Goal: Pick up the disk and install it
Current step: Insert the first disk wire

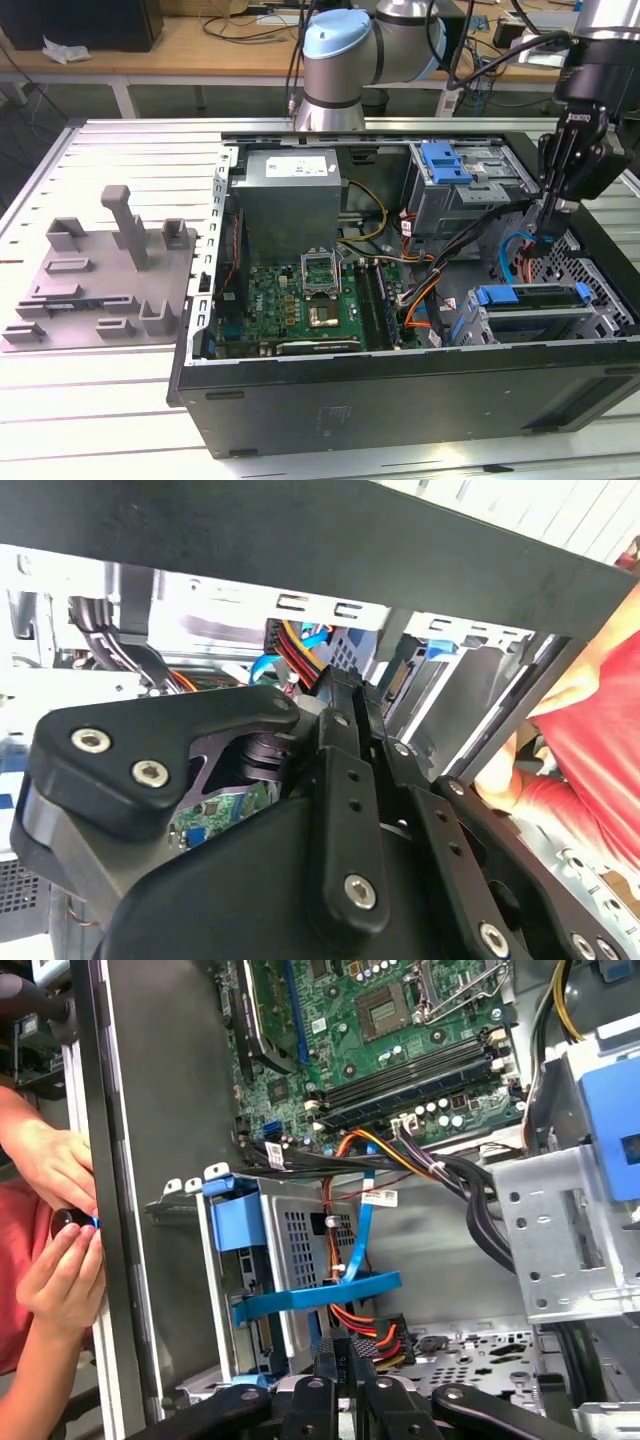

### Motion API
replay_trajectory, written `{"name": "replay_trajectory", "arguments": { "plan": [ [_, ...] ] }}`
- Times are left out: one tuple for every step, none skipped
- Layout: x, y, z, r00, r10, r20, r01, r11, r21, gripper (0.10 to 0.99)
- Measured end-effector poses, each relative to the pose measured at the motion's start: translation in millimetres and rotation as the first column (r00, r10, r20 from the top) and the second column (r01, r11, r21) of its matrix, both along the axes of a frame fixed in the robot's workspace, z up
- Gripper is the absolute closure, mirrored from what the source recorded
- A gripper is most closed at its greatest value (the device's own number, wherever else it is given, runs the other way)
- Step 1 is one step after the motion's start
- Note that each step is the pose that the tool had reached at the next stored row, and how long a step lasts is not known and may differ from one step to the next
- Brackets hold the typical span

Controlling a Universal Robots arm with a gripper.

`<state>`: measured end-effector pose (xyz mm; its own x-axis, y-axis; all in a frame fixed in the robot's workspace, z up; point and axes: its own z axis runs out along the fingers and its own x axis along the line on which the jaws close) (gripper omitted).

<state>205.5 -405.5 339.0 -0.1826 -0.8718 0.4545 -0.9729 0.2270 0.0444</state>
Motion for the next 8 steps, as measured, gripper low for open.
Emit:
{"name": "replay_trajectory", "arguments": {
  "plan": [
    [-0.6,-3.8,0.7,1.0000,0.000,0.0009,0.000,1.0000,0.007,0.918],
    [-1.2,-8.3,1.4,1.0000,0.000,0.0016,0.000,0.9999,0.014,0.918],
    [-1.6,-12.3,2.2,1.0000,0.000,0.0021,0.000,0.9998,0.020,0.918],
    [-2.0,-16.2,3.1,1.0000,0.000,0.0025,0.000,0.9997,0.024,0.918],
    [-2.2,-19.2,3.8,1.0000,0.000,0.0027,0.000,0.9996,0.028,0.918],
    [-2.5,-21.3,4.3,1.0000,0.000,0.0029,0.000,0.9995,0.030,0.918],
    [-2.7,-24.2,5.0,1.0000,0.000,0.0033,0.000,0.9994,0.034,0.918],
    [-2.9,-26.2,5.5,1.0000,0.000,0.0034,0.000,0.9994,0.036,0.918]
  ]
}}
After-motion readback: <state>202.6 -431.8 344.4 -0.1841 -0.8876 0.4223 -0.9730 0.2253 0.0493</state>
